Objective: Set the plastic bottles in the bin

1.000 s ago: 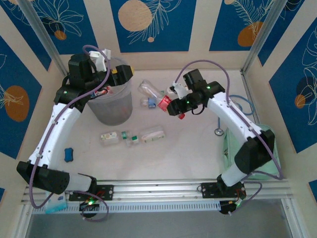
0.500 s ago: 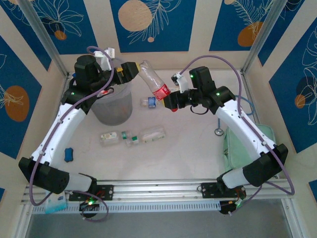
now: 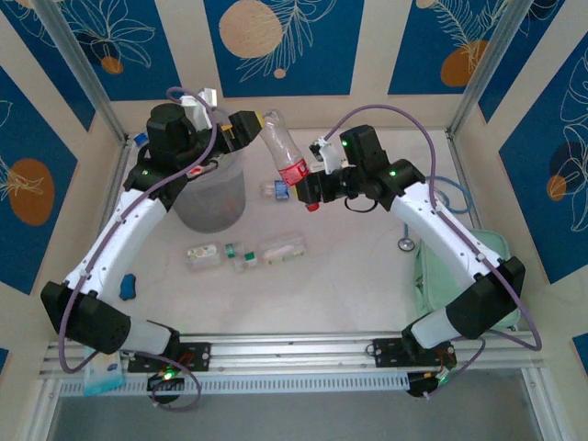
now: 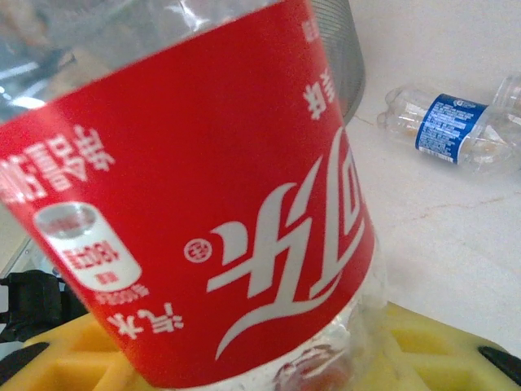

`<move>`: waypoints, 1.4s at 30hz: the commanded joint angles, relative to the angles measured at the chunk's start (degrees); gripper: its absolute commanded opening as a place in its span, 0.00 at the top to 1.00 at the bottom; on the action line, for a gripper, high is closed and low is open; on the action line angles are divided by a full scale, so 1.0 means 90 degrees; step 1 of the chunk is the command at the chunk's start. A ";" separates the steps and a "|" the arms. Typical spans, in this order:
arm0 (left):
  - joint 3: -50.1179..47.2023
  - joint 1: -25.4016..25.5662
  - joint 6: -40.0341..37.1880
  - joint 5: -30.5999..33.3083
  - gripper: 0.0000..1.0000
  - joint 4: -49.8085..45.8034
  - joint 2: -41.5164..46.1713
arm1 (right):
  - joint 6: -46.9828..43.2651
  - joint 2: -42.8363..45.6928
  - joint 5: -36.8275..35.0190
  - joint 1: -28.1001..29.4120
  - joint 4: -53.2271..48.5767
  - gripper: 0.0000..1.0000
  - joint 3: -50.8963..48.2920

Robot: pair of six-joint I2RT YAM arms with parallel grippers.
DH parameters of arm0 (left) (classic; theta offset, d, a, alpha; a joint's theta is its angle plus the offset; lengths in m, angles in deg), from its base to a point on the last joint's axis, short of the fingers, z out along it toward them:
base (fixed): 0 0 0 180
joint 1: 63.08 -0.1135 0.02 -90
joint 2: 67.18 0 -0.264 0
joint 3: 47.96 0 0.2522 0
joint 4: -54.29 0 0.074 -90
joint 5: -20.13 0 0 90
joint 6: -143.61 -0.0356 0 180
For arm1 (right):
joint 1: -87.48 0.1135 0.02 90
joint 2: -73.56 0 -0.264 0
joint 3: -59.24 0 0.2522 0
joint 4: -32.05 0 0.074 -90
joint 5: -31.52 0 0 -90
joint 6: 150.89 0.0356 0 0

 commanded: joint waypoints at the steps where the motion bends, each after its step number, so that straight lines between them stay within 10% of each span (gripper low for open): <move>1: -0.0072 0.0181 -0.0080 -0.0151 0.00 0.0051 -0.0064 | -0.0087 -0.0066 0.0220 0.0126 0.0327 0.80 0.0085; 22: -0.0402 0.0088 0.0579 0.0069 0.00 0.0962 -0.0414 | 0.0353 -0.0426 0.0750 0.0230 0.0840 0.82 -0.0017; 38: -0.0123 0.0044 0.0371 0.0118 0.61 0.0680 -0.0429 | 0.0114 -0.0676 0.0591 0.0421 0.0485 0.78 0.0107; 42: 0.0117 -0.0020 0.0263 0.0080 0.66 0.0600 -0.0473 | 0.0022 -0.0623 0.0580 0.0412 0.0455 0.45 0.0210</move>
